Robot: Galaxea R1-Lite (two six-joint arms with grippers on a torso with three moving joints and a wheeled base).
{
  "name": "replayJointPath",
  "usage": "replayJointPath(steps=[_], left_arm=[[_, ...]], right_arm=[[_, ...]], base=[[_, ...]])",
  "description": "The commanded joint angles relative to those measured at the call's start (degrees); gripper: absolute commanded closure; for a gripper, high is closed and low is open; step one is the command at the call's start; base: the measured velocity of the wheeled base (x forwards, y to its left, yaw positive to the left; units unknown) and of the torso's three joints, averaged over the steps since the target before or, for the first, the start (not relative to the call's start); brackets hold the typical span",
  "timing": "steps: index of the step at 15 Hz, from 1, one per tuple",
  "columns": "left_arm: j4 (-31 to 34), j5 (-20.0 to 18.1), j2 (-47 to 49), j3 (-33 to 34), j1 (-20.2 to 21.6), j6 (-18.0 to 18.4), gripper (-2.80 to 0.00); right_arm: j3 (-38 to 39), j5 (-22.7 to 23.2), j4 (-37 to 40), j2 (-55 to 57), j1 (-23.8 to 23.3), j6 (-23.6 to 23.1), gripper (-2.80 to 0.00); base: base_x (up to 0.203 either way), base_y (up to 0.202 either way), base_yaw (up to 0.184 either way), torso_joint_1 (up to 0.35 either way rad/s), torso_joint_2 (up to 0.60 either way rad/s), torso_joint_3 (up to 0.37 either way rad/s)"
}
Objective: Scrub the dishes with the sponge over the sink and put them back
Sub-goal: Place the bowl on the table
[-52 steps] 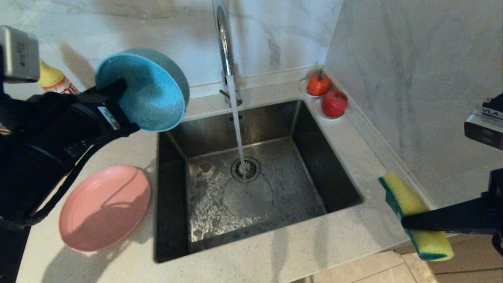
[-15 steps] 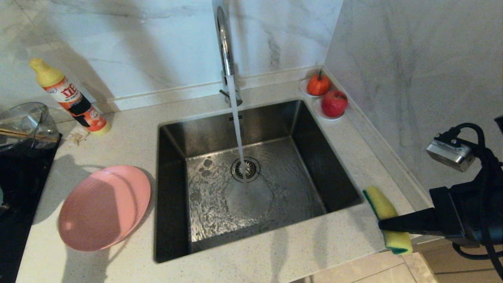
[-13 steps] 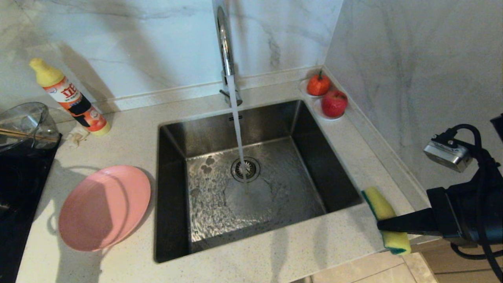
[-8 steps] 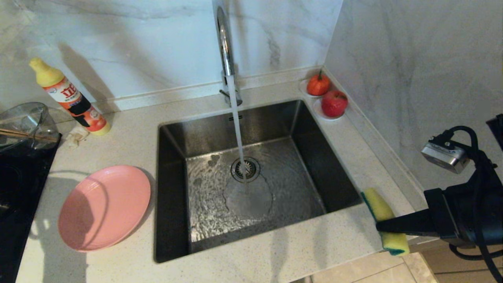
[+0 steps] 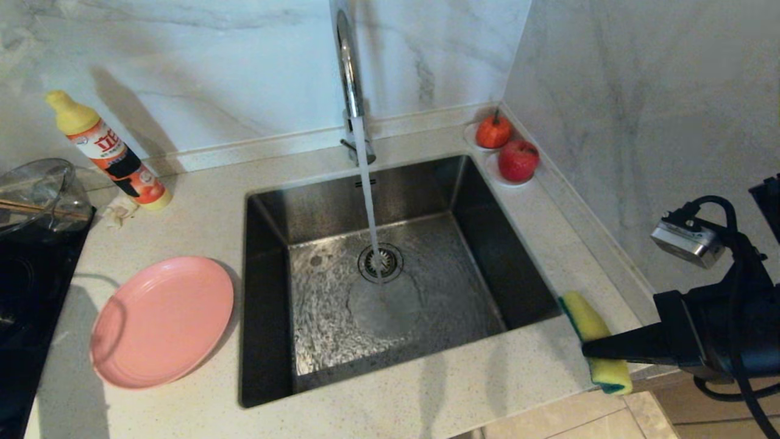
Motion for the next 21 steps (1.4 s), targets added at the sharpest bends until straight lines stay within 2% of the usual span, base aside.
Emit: replayJointPath(steps=[1,4,13,14,19,21], left_arm=[[-0.08,-1.28,3.23,-1.62,0.00,0.85,0.00],[0.43,-4.30,5.29,-4.30,0.00,0.91,0.00],[0.79,-4.66,7.49,-6.36,-0.21,0.84,0.00],[0.79,-4.76,7.21,-6.59,-0.18,0.67,-2.80],[3.28,-5.30,6.04,-9.05,-0.18,0.04,-2.80],[5.36,-7.12,4.28,-11.54,-0.12,0.01,-2.80]], right_arm=[[0.11,0.22,0.09,0.19,-0.67,0.12,0.00],[0.29,0.31,0.05,0.28,-0.67,0.12,0.00],[0.55,0.57,0.17,-0.16,-1.11,0.21,0.00],[0.55,0.57,0.27,-0.33,-1.11,0.21,0.00],[1.25,0.61,0.18,-0.63,-1.20,0.21,0.00],[1.46,0.66,0.18,-0.60,-1.20,0.21,0.00]], base=[[0.000,0.000,0.000,0.000,0.00,0.000],[0.000,0.000,0.000,0.000,0.00,0.000],[0.000,0.000,0.000,0.000,0.00,0.000],[0.000,0.000,0.000,0.000,0.00,0.000],[0.000,0.000,0.000,0.000,0.00,0.000],[0.000,0.000,0.000,0.000,0.00,0.000]])
